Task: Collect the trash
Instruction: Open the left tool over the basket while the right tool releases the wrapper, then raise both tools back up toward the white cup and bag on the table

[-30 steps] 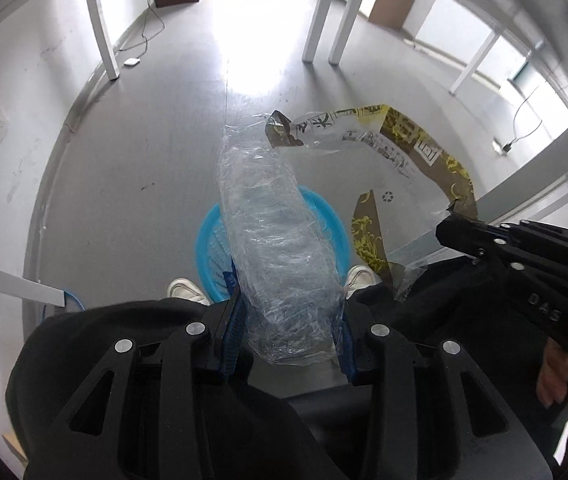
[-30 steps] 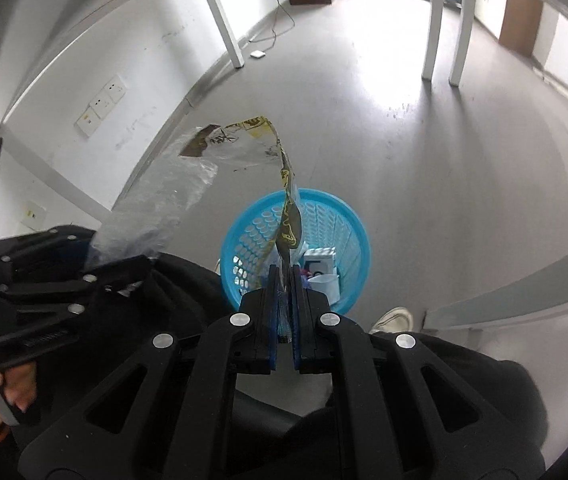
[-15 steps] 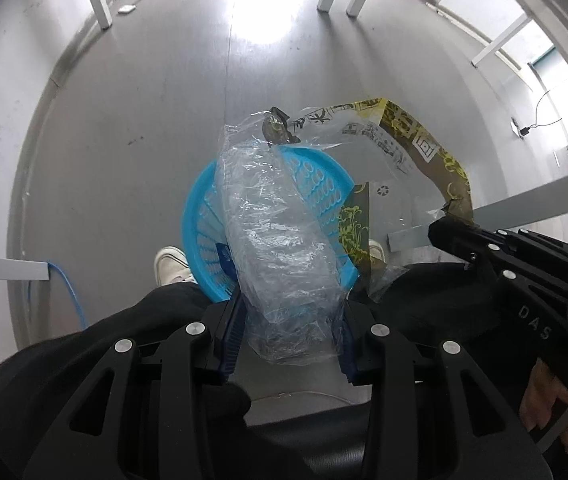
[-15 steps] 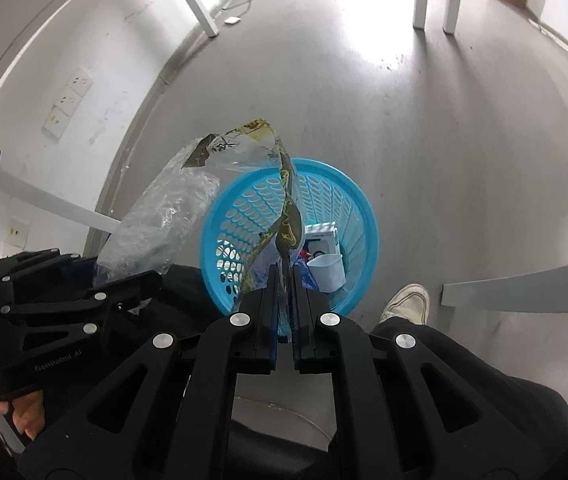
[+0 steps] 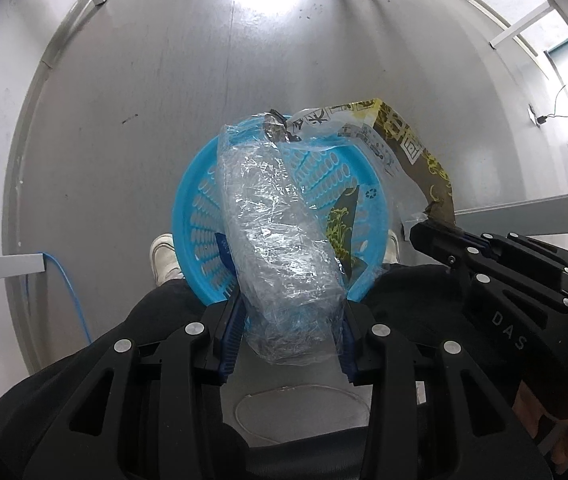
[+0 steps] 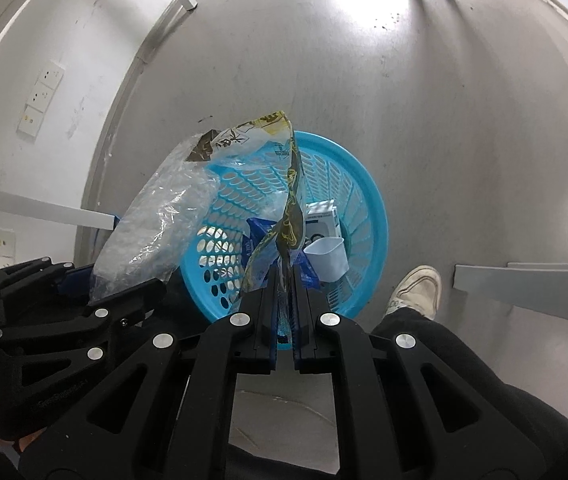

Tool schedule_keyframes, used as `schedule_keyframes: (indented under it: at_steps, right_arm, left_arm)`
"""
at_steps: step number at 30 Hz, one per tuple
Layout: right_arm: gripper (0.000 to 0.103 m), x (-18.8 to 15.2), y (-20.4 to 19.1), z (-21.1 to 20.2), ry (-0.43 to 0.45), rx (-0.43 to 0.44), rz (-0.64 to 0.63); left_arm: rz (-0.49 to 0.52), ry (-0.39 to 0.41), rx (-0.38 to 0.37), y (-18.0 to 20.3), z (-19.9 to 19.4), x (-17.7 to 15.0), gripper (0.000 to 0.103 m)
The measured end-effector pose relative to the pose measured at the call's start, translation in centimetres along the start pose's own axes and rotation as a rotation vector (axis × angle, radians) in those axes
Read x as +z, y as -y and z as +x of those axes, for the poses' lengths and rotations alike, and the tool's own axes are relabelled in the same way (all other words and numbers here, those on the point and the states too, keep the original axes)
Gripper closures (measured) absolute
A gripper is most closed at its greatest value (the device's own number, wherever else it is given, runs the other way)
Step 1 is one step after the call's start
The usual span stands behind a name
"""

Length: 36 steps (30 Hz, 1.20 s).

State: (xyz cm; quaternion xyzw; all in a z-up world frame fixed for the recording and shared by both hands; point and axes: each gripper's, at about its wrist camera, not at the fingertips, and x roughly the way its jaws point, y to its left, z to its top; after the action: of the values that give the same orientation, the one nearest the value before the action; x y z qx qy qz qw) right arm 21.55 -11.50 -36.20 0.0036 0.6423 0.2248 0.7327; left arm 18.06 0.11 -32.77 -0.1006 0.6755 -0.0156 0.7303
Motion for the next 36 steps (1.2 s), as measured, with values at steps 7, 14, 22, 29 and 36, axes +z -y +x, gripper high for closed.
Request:
schedule_keyframes:
  at_steps: [7,14,22,29,36]
  right_arm:
    - [0.089,0.3,0.4,1.1,-0.042,-0.006,0.020]
    - [0.066,0.3,0.8,1.1,-0.033,-0.005,0.029]
    - [0.066,0.0,0.6,0.5,-0.014,-0.013,0.027]
    - [0.059,-1.4,-0.1,-1.8,0.041,-0.010,0.007]
    - [0.058,-3.5,-1.0,-4.7,0.083,-0.020,-0.029]
  left_arm:
    - [-0.048,0.048,-0.004,-0.6,0.1,0.7,0.049]
    - [-0.078,0.064,-0.007,-0.8,-0.4,0.6,0.045]
    - [-0.104,0.093,0.004,-1.3,-0.9,0.4,0.045]
    - [-0.162,0.141,-0.001,-2.4,-2.8,-0.7,0.045]
    - [-0.147,0.191,0.023,-2.3,-5.1,-2.0,0.042]
